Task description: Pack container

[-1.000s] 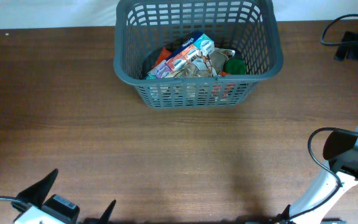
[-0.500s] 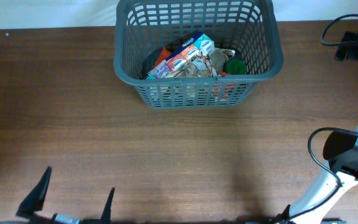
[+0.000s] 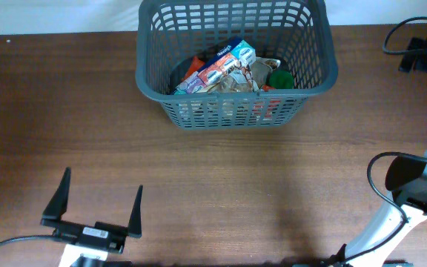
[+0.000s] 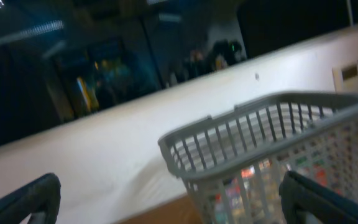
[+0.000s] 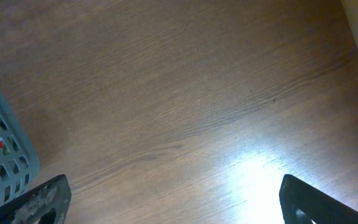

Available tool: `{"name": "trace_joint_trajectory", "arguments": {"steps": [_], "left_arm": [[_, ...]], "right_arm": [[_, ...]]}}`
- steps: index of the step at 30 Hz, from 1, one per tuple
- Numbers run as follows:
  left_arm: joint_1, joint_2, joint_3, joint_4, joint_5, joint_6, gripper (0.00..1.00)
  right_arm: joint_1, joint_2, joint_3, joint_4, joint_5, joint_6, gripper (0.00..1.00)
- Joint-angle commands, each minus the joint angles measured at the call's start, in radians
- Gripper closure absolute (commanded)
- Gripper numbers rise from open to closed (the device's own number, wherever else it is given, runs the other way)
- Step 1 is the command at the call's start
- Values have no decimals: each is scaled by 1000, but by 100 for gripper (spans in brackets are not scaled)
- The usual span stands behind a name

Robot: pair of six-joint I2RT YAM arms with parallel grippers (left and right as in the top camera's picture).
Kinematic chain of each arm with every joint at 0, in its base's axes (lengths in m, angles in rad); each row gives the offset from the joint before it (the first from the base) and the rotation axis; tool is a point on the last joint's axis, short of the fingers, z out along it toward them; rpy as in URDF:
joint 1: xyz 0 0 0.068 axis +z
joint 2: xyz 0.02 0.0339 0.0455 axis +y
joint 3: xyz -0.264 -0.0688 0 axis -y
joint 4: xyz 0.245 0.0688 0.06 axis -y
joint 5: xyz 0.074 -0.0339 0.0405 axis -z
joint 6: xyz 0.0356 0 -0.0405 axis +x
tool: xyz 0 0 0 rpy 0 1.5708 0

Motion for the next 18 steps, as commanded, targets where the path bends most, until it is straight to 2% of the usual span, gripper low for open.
{"name": "trace_joint_trajectory", "arguments": {"steps": [1, 8, 13, 18], "left_arm": [[6, -28, -94, 93, 2, -88, 0], [6, -28, -253, 372, -6, -150, 1], [6, -28, -317, 434, -86, -271, 1], [6, -28, -388, 517, -135, -283, 1]], "right_arm": [[-3, 8, -5, 3, -5, 9, 1], [-3, 8, -5, 3, -5, 9, 1], [-3, 8, -5, 3, -5, 9, 1], [-3, 8, -5, 3, -5, 9, 1]]}}
